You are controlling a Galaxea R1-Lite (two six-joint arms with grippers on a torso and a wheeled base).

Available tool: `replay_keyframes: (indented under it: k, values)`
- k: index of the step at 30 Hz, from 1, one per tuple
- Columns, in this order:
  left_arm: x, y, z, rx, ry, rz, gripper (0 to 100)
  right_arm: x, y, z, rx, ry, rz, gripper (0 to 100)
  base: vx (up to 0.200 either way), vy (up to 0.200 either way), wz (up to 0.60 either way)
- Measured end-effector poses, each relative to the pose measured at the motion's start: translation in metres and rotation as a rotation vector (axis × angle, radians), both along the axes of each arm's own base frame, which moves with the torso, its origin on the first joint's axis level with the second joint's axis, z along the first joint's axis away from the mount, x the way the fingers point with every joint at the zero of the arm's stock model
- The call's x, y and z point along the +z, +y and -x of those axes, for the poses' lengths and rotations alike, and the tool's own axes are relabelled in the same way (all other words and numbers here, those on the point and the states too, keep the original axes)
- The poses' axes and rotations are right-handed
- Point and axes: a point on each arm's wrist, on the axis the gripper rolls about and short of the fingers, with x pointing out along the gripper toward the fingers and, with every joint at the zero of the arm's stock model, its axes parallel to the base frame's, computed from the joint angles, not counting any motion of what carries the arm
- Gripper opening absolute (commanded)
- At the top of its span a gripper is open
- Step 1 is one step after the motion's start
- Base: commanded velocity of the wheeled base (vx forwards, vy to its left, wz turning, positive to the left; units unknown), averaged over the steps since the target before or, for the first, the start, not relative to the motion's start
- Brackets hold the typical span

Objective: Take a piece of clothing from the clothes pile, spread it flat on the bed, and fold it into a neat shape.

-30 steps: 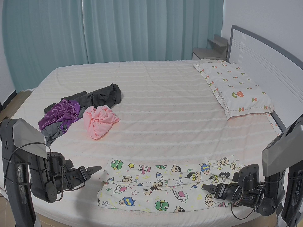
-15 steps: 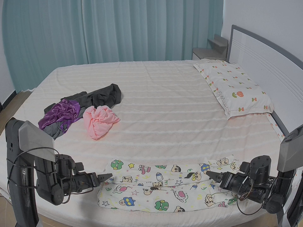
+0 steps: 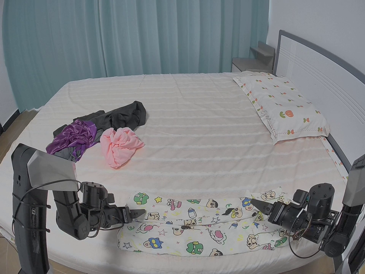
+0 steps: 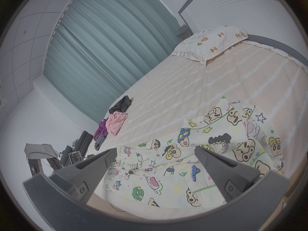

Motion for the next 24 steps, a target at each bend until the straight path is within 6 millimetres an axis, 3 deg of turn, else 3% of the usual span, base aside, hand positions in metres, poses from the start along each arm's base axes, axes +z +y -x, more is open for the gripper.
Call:
replay_keyframes:
  k: [7,17,18,24]
  values:
    - [-0.001,-0.016,0.005,-0.056,0.007,-0.01,100,0.0,0.0,0.0,0.0,-0.002,-0.001,100,0.0,0.0,0.0]
    - [-0.004,-0.023,0.008,-0.106,0.023,-0.091,100,0.001,0.0,0.0,0.001,-0.002,-0.001,100,0.0,0.0,0.0]
    - [-0.004,-0.024,0.008,-0.104,0.022,-0.097,0,0.001,0.0,0.0,0.001,-0.002,-0.001,100,0.0,0.0,0.0]
    - [-0.005,-0.028,0.008,-0.109,0.041,-0.11,0,0.0,0.0,0.0,-0.001,-0.001,0.0,100,0.0,0.0,0.0]
